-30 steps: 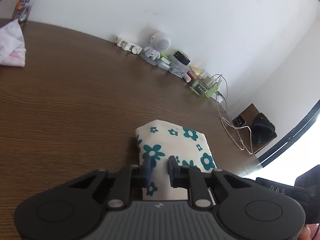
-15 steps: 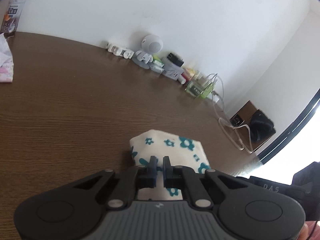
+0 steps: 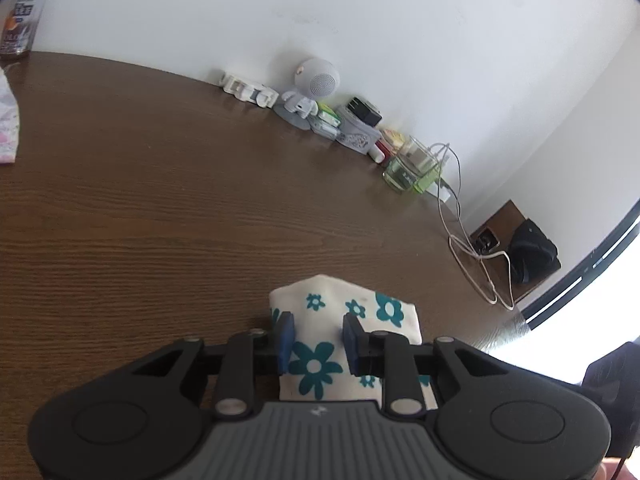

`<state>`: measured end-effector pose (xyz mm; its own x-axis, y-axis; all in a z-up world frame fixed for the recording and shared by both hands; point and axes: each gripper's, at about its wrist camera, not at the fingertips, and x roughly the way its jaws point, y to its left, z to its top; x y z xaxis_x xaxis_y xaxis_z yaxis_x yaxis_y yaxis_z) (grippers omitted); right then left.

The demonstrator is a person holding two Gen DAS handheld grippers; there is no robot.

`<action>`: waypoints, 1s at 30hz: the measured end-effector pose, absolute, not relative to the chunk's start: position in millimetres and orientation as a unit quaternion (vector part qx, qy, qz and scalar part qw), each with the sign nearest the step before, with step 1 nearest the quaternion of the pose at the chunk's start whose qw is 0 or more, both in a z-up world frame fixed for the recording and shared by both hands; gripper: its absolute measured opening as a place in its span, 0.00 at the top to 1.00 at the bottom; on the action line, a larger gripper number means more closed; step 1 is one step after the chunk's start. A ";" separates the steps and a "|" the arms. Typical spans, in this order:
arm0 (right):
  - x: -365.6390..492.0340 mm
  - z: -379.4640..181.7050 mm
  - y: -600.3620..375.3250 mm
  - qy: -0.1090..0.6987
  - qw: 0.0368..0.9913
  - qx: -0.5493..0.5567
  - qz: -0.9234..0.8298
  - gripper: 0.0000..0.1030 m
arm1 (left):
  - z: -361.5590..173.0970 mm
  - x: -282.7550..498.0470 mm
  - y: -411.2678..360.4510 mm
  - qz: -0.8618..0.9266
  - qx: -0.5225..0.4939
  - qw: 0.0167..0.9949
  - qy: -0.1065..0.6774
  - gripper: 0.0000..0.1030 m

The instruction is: Fold clothes

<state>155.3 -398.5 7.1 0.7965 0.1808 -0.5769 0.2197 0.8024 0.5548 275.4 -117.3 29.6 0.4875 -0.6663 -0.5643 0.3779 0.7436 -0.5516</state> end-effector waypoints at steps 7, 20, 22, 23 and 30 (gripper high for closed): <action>174.9 13.3 -408.0 0.311 0.887 0.340 -0.017 0.62 | 23.7 292.7 -125.3 -0.292 -0.199 0.838 0.415 0.61; 156.4 46.5 -370.6 0.278 0.925 0.259 0.011 0.72 | 34.9 284.9 -113.9 -0.293 -0.213 0.846 0.391 0.68; 150.1 49.5 -355.9 0.296 0.927 0.226 0.031 0.73 | 40.8 275.7 -116.3 -0.322 -0.198 0.845 0.378 0.86; 147.1 50.7 -348.7 0.305 0.928 0.210 0.040 0.74 | 43.8 271.1 -117.4 -0.336 -0.190 0.844 0.372 0.89; 145.7 36.1 -339.8 0.337 0.921 0.191 0.036 0.80 | 36.4 255.2 -142.8 -0.359 -0.132 0.843 0.379 0.91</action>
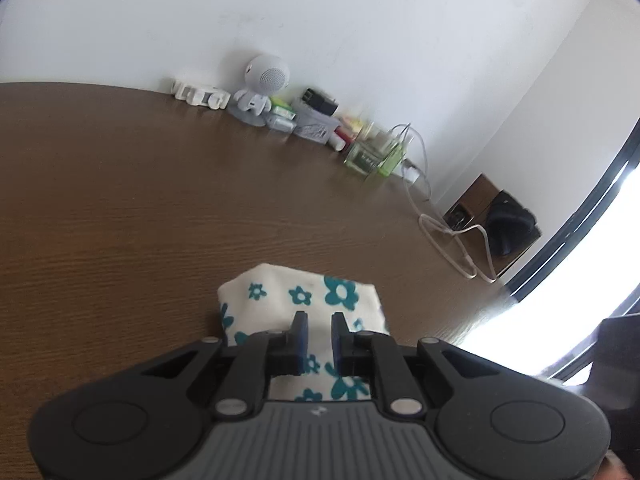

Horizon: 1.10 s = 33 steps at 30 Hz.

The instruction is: Fold clothes

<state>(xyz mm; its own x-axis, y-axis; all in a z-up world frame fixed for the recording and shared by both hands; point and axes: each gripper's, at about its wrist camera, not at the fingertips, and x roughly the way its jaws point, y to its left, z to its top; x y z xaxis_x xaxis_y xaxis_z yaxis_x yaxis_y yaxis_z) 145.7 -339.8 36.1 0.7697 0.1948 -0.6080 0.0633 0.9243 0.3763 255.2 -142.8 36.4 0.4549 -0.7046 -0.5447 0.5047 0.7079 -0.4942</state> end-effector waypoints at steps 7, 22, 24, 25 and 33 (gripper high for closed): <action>138.0 24.8 -319.3 0.359 0.922 0.132 0.049 0.80 | 29.9 247.1 -150.6 -0.361 -0.110 0.843 0.384 0.92; 95.0 45.3 -303.6 0.332 0.936 0.100 0.066 0.79 | 45.1 225.0 -146.4 -0.392 -0.094 0.836 0.373 0.90; 98.9 33.6 -301.9 0.350 0.930 0.092 0.061 0.80 | 33.9 227.9 -152.7 -0.382 -0.084 0.833 0.391 0.90; 100.1 31.0 -303.3 0.352 0.929 0.097 0.059 0.80 | 28.5 229.2 -154.4 -0.378 -0.084 0.831 0.399 0.92; 92.2 33.3 -309.0 0.353 0.928 0.105 0.062 0.80 | 30.7 215.3 -145.2 -0.391 -0.068 0.828 0.395 0.89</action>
